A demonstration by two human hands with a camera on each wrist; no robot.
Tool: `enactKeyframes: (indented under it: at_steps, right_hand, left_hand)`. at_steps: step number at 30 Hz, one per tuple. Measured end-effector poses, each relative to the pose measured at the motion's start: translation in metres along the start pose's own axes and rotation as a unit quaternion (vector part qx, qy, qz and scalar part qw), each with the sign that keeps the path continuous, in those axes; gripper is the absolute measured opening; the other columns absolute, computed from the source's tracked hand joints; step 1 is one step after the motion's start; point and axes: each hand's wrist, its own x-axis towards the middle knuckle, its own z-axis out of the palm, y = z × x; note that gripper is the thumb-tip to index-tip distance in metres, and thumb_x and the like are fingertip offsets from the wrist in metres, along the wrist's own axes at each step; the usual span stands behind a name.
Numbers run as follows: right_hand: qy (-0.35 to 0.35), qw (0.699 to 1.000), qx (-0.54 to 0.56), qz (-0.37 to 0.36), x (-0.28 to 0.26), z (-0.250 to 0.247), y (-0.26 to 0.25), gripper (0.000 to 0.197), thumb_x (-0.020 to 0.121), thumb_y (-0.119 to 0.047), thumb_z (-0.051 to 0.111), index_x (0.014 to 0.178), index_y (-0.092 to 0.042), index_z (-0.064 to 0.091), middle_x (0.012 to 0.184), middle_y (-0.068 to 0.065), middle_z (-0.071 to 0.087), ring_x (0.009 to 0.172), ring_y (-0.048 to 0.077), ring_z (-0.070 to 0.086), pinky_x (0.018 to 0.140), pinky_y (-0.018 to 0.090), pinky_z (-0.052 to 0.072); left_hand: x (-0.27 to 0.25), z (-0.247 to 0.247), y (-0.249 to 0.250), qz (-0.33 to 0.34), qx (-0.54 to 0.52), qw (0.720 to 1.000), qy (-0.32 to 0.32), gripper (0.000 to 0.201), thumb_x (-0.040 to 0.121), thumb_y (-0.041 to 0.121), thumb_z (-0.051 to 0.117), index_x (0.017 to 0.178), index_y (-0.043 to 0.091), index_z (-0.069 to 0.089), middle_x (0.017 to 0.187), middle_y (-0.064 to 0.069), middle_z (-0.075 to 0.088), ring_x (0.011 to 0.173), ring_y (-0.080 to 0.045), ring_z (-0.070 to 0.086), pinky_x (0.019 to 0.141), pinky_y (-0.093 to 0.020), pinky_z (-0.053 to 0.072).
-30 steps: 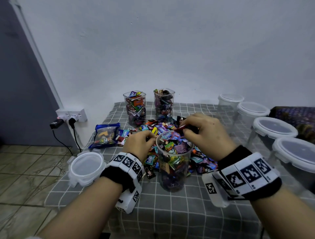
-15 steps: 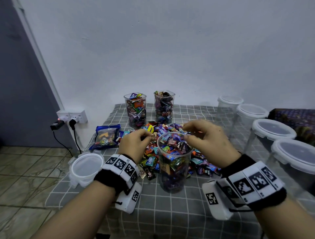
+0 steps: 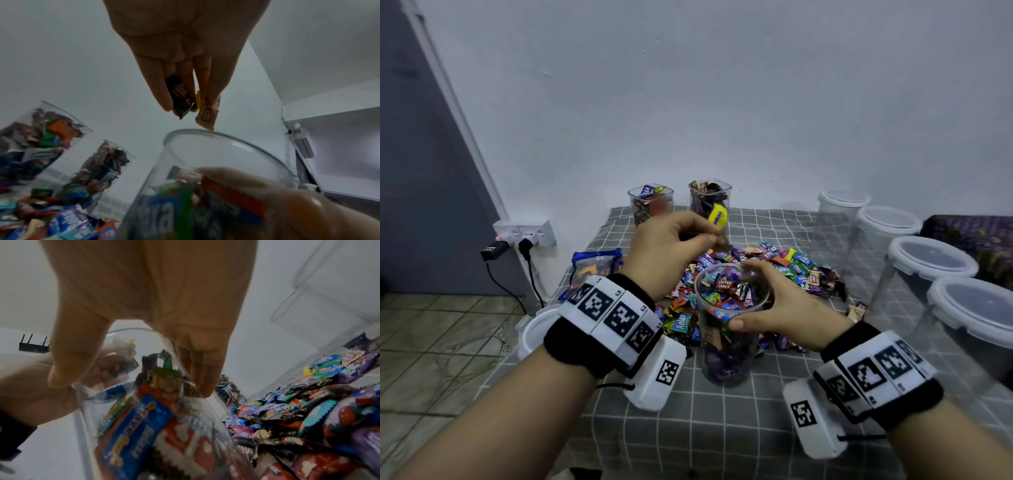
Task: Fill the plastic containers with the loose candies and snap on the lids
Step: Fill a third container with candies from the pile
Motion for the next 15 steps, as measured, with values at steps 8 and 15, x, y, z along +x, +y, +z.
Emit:
enactKeyframes:
  at_steps: [8,15]
  right_hand:
    - [-0.002,1.0,0.017,-0.01,0.0,-0.001,0.005,0.083,0.065,-0.026,0.082,0.133,-0.025,0.034,0.119,-0.014,0.057,0.111,-0.004,0.054,0.095,0.018,0.044]
    - [0.006,1.0,0.005,-0.015,0.001,-0.001,0.006,0.091,0.059,-0.036,0.084,0.135,-0.026,0.035,0.127,-0.012,0.053,0.117,-0.002,0.05,0.102,0.024,0.041]
  left_hand:
    - [-0.014,0.016,0.007,0.054,0.191,0.974,-0.106,0.009,0.078,0.028,0.072,0.087,0.027,0.073,0.081,0.005,0.071,0.08,-0.01,0.064,0.074,-0.036,0.051]
    - [-0.012,0.015,0.015,0.035,0.15,0.983,-0.099,0.012,0.075,0.038,0.063,0.084,0.037,0.071,0.098,0.006,0.072,0.094,-0.006,0.064,0.084,-0.037,0.051]
